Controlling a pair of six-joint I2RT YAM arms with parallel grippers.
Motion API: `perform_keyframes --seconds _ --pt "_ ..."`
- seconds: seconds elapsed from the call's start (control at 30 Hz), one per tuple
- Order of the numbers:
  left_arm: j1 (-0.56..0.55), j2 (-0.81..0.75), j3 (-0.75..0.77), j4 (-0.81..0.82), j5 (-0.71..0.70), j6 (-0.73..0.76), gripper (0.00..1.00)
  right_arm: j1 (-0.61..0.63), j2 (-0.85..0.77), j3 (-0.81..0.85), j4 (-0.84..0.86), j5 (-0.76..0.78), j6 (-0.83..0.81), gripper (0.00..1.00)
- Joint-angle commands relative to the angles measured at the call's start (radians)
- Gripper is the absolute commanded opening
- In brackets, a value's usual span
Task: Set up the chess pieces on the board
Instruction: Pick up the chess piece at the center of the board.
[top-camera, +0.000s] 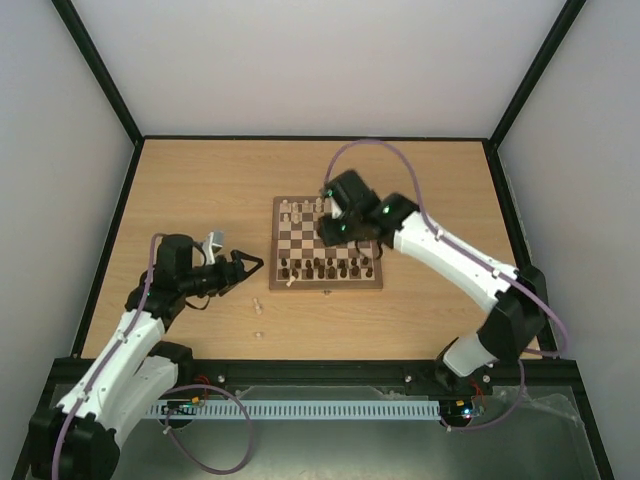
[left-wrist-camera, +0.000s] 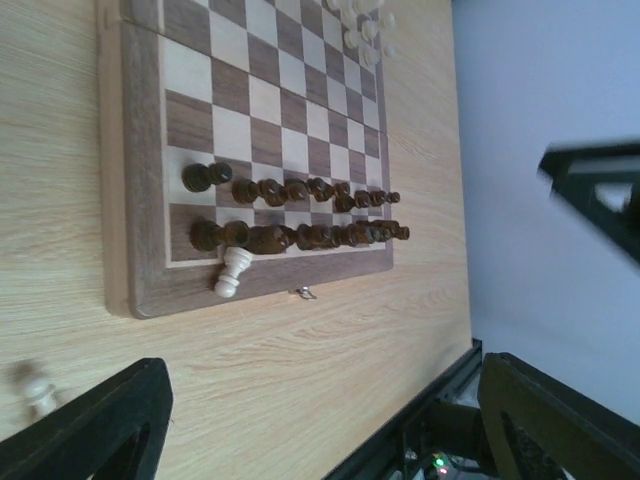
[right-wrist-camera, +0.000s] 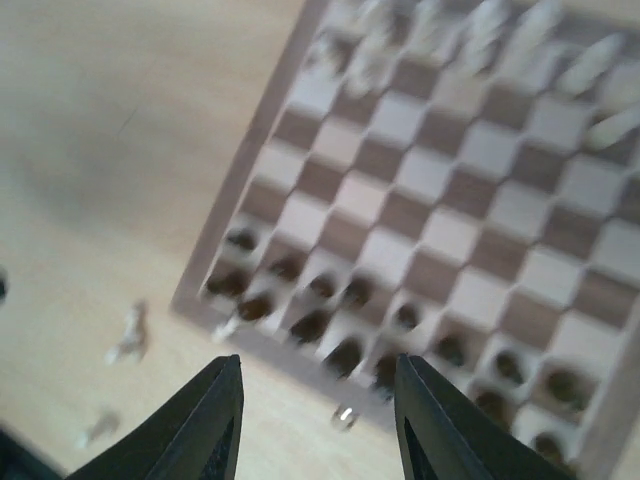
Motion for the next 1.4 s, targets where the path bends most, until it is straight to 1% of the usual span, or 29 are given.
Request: perform_keyframes --seconds 0.0,0.03,0.07,0.17,0.27,0.37,0.47,0.53,0.63,0.8,1.07,1.37 --pt "0.013 -0.116 -0.011 -0.103 -0.108 -0.005 0.9 0.162 -0.072 -0.154 0.042 0.005 0.068 0.42" --pt "0.015 -0.149 -0.003 -0.128 -0.134 -0.005 0.95 0.197 -0.085 -0.185 0.059 0.018 0.088 0.43" --pt "0.015 -0.181 0.01 -0.152 -0.152 -0.001 0.96 0.243 -0.094 -0.222 0.076 0.025 0.103 0.43" --pt "0.016 -0.278 0.054 -0.224 -0.189 0.003 0.97 0.349 -0.088 -0.265 0.129 0.024 0.145 0.42" --pt "0.016 -0.387 0.121 -0.314 -0.237 0.011 0.99 0.437 -0.037 -0.267 0.172 0.021 0.171 0.43" --pt "0.016 -0.493 0.2 -0.384 -0.287 0.011 0.99 0.492 0.04 -0.252 0.206 0.02 0.195 0.43" --pt "0.016 -0.573 0.27 -0.424 -0.302 0.013 0.99 0.529 0.112 -0.211 0.209 0.029 0.211 0.43" --pt "0.015 -0.586 0.304 -0.451 -0.304 0.02 0.99 0.557 0.167 -0.166 0.184 0.053 0.212 0.42" --pt "0.016 -0.586 0.322 -0.475 -0.3 0.024 1.0 0.567 0.226 -0.086 0.106 0.145 0.229 0.42" --pt "0.015 -0.598 0.308 -0.477 -0.295 0.022 0.99 0.607 0.268 -0.044 0.104 0.131 0.23 0.4" --pt "0.015 -0.603 0.346 -0.482 -0.293 0.019 0.99 0.67 0.391 0.015 0.071 0.144 0.242 0.4" --pt "0.015 -0.607 0.415 -0.508 -0.307 0.023 0.99 0.68 0.483 0.065 0.06 0.142 0.237 0.39"
